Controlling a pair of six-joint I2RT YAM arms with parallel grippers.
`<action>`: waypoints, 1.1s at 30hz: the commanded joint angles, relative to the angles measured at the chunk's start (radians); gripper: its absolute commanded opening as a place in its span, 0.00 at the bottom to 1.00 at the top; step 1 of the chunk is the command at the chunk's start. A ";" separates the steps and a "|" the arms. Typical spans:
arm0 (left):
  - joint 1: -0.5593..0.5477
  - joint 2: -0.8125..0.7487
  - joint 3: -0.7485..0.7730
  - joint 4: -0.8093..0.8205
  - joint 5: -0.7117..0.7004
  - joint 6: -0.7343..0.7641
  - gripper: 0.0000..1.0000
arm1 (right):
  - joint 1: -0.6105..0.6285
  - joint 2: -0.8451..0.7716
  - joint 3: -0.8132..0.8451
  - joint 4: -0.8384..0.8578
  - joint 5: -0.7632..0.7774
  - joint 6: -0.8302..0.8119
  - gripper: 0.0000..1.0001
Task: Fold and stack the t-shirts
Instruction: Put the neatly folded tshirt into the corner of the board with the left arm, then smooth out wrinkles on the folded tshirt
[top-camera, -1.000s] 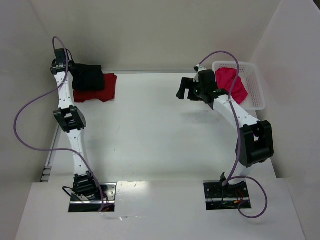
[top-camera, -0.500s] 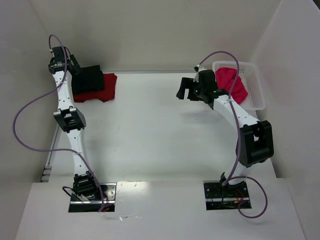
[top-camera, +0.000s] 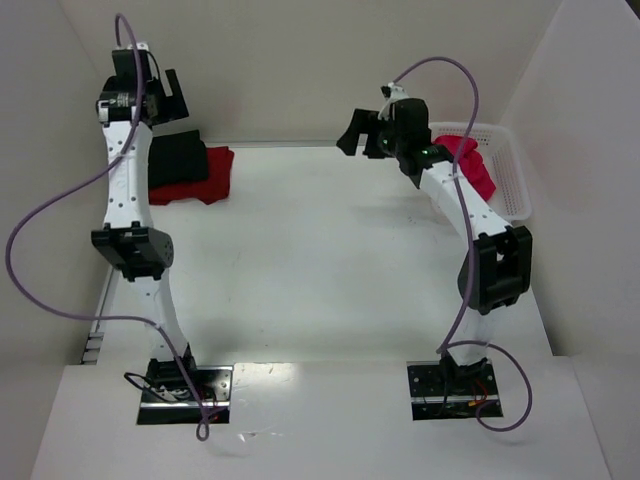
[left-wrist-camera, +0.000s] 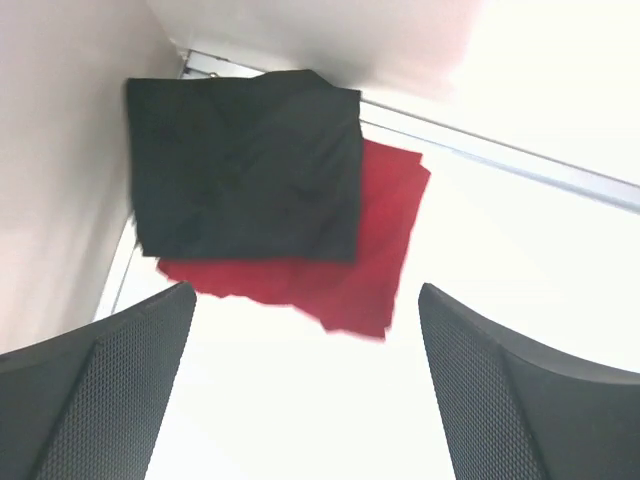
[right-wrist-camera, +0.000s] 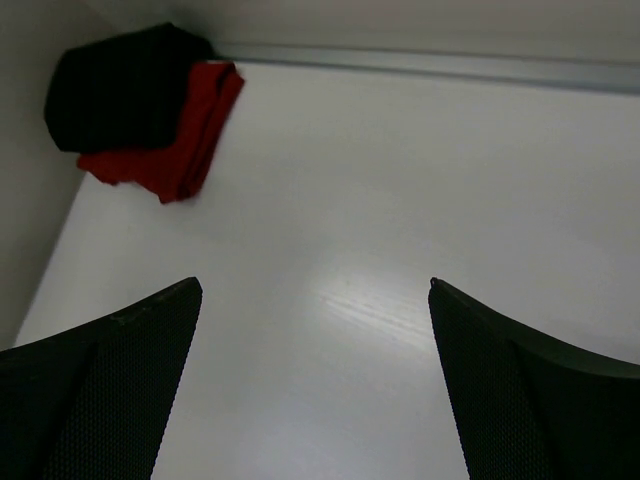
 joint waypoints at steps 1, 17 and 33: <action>0.028 -0.294 -0.208 0.096 -0.050 0.024 1.00 | 0.030 0.102 0.127 0.064 -0.050 -0.005 1.00; 0.079 -0.866 -1.534 0.736 0.118 -0.201 1.00 | 0.240 0.636 0.732 -0.040 -0.148 0.023 1.00; -0.215 -0.230 -1.087 0.729 -0.480 0.000 1.00 | 0.156 0.178 0.168 0.039 0.079 -0.026 1.00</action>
